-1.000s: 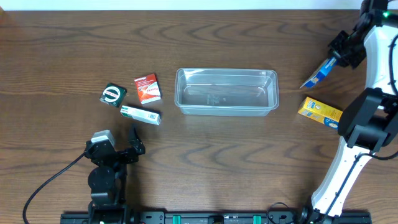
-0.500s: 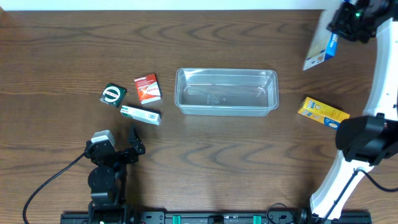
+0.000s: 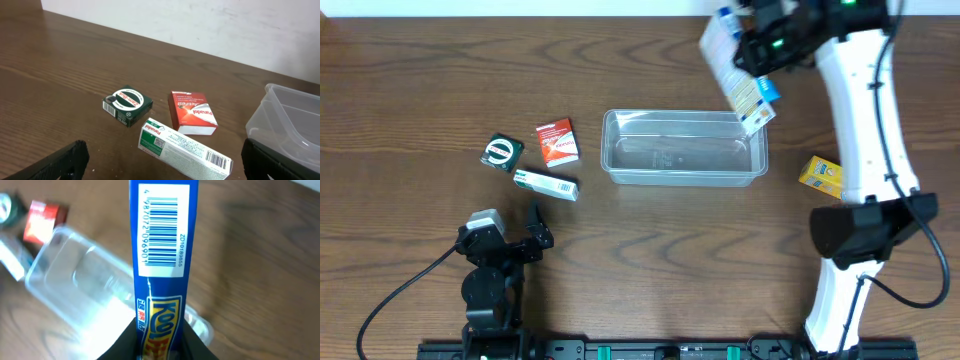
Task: Pack container
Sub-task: 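Lift the blue box with the right gripper toward the container, then lower the blue box into the container and open the right gripper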
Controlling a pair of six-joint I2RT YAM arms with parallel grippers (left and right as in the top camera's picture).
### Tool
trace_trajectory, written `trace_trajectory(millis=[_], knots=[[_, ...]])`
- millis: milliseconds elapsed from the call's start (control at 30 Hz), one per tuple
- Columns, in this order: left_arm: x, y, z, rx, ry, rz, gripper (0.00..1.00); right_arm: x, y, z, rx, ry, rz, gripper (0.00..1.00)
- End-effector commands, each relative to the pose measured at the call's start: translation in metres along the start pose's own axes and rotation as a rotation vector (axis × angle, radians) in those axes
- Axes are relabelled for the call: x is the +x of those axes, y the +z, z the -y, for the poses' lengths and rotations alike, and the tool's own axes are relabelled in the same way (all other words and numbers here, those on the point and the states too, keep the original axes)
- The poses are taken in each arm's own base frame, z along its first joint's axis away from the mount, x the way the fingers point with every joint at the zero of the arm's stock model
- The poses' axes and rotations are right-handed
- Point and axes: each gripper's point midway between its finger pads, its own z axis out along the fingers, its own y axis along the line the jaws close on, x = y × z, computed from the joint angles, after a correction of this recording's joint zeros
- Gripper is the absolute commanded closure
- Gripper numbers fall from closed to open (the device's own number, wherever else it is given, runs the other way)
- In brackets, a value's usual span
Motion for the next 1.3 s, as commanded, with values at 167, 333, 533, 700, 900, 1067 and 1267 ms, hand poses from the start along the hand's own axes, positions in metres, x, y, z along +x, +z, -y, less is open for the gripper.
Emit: trace_trajectory(millis=[167,333,533,700,900,1067,1267], knots=[[0.017,0.001,-0.006,-0.021,0.02,-0.048,0.02,0.003,-0.005,-0.052,0.014,-0.425,-0.044,0.77],[0.017,0.001,-0.006,-0.02,0.02,-0.048,0.02,0.002,-0.003,-0.065,-0.001,-0.55,-0.044,0.8],[0.017,0.001,-0.006,-0.02,0.02,-0.048,0.02,0.002,-0.003,-0.063,-0.007,-0.543,-0.041,0.8],[0.017,0.001,-0.006,-0.02,0.02,-0.048,0.02,0.003,-0.004,-0.063,-0.007,-0.541,-0.044,0.8],[0.017,0.001,-0.006,-0.02,0.02,-0.048,0.02,0.003,-0.003,-0.064,-0.005,-0.404,-0.044,0.49],[0.017,0.001,-0.006,-0.02,0.02,-0.048,0.02,0.006,-0.001,-0.076,-0.057,-0.206,-0.052,0.51],[0.017,0.001,-0.006,-0.02,0.02,-0.048,0.02,0.018,0.019,-0.089,-0.095,0.023,-0.127,0.65]])
